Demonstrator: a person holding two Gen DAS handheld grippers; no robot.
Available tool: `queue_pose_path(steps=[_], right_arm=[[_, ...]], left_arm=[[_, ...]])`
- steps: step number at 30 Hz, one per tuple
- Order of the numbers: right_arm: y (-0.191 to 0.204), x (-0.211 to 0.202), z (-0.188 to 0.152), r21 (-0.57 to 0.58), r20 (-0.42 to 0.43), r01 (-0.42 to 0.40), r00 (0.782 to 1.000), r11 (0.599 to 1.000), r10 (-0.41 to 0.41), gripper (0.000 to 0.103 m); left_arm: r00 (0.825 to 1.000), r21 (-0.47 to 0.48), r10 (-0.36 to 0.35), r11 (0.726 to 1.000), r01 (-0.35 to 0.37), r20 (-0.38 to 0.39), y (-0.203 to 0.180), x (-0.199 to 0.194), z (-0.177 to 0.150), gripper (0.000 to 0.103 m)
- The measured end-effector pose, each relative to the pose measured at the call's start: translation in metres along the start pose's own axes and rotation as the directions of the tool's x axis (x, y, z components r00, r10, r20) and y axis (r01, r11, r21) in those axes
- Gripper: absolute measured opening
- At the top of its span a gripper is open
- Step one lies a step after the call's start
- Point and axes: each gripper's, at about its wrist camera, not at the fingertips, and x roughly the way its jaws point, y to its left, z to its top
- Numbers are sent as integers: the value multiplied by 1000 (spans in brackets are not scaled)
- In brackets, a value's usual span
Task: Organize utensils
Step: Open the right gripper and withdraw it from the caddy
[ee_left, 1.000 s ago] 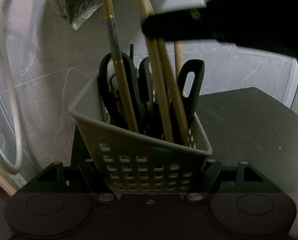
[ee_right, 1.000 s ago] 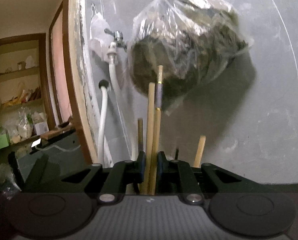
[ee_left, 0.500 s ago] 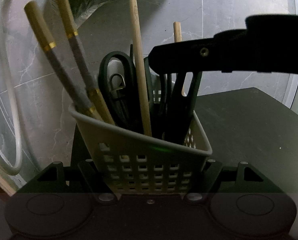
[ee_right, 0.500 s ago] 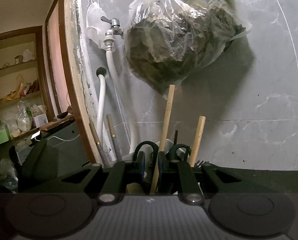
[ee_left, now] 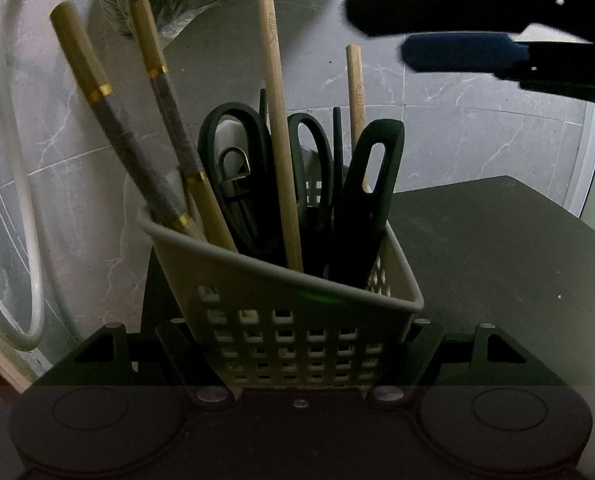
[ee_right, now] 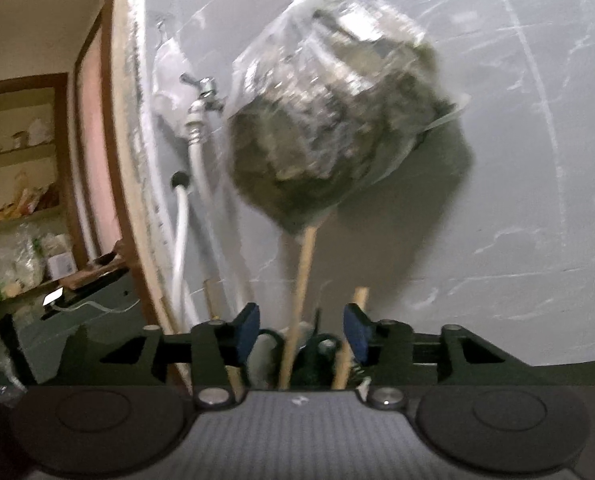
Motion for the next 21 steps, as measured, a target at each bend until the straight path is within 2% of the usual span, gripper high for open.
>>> queue_pose_path(steps=[3, 5, 6, 9, 13, 16, 21], right_arm=[[-8, -6, 2, 20, 8, 57, 998, 998, -58, 64], [-13, -10, 2, 25, 1, 111, 994, 993, -111, 74], [-14, -11, 2, 20, -9, 145, 989, 989, -145, 75], [-19, -14, -2, 3, -42, 235, 971, 972, -234, 89], [-29, -13, -10, 2, -118, 326, 939, 945, -323, 97], [-36, -10, -17, 2, -184, 388, 906, 922, -381, 99], [-50, -6, -27, 24, -286, 455, 856, 890, -430, 101]], left_arm=[[1000, -1, 0, 1000, 0, 1, 0, 1, 0, 77], [1000, 0, 0, 1000, 0, 1, 0, 1, 1, 77], [1000, -1, 0, 1000, 0, 1, 0, 1, 1, 77], [1000, -1, 0, 1000, 0, 1, 0, 1, 0, 77], [1000, -3, 4, 1000, -4, 2, 0, 3, 2, 77], [1000, -5, 9, 1000, -9, 2, -2, 5, 2, 77], [1000, -10, 16, 1000, -16, 4, -7, 1, 0, 77]])
